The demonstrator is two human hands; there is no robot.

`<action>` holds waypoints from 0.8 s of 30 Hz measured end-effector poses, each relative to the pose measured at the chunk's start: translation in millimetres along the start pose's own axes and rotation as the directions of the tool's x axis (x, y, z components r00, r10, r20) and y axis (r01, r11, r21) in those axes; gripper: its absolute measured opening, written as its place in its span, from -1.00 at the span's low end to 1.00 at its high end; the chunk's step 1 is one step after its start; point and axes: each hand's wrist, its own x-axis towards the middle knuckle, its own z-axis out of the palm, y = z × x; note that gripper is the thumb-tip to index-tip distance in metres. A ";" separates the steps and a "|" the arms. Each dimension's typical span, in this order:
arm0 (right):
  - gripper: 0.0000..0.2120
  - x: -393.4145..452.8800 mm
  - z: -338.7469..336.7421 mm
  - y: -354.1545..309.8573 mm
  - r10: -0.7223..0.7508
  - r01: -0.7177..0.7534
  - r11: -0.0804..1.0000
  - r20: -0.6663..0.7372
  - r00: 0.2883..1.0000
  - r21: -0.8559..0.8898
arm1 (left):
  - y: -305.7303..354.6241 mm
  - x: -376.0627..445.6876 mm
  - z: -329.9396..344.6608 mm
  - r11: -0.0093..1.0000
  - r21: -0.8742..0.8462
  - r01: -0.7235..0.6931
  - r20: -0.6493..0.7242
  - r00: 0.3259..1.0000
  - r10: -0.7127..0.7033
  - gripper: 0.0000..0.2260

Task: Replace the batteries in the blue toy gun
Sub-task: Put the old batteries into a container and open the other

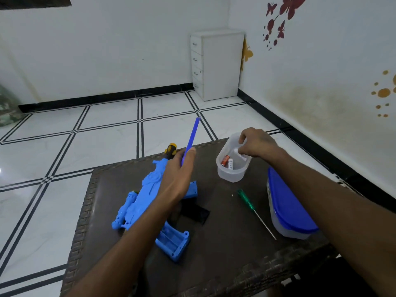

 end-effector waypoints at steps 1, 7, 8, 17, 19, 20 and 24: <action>-0.71 5.4 3.1 6.0 0.019 -0.019 1.000 -0.032 0.999 0.011 | 1.2 2.5 5.0 0.999 0.047 -0.019 0.000 1.000 0.019 -0.63; -0.79 39.7 3.6 38.1 0.165 -0.051 0.875 -0.197 0.966 0.481 | 5.5 16.2 51.4 0.885 0.450 -0.114 0.007 0.992 0.125 -0.41; -0.74 42.6 1.6 40.0 0.169 -0.054 0.814 -0.147 0.975 0.578 | 7.5 16.1 60.5 0.840 0.524 -0.141 0.033 0.989 0.145 -0.39; -0.78 58.6 7.0 58.4 0.082 -0.028 0.836 -0.074 0.994 0.548 | 6.7 38.8 104.5 0.551 0.761 -0.343 0.203 0.932 0.299 -0.36; -0.84 61.3 8.8 60.2 0.080 -0.034 0.839 -0.061 0.995 0.543 | 5.7 42.2 103.7 0.535 0.759 -0.371 0.238 0.923 0.302 -0.36; -0.84 62.6 9.9 61.6 0.080 -0.037 0.830 -0.053 0.995 0.556 | 5.0 42.6 104.1 0.537 0.750 -0.386 0.262 0.919 0.295 -0.36; -0.88 69.1 10.4 65.2 0.090 -0.046 0.796 -0.044 0.995 0.604 | 1.3 41.3 107.3 0.550 0.726 -0.414 0.322 0.910 0.261 -0.33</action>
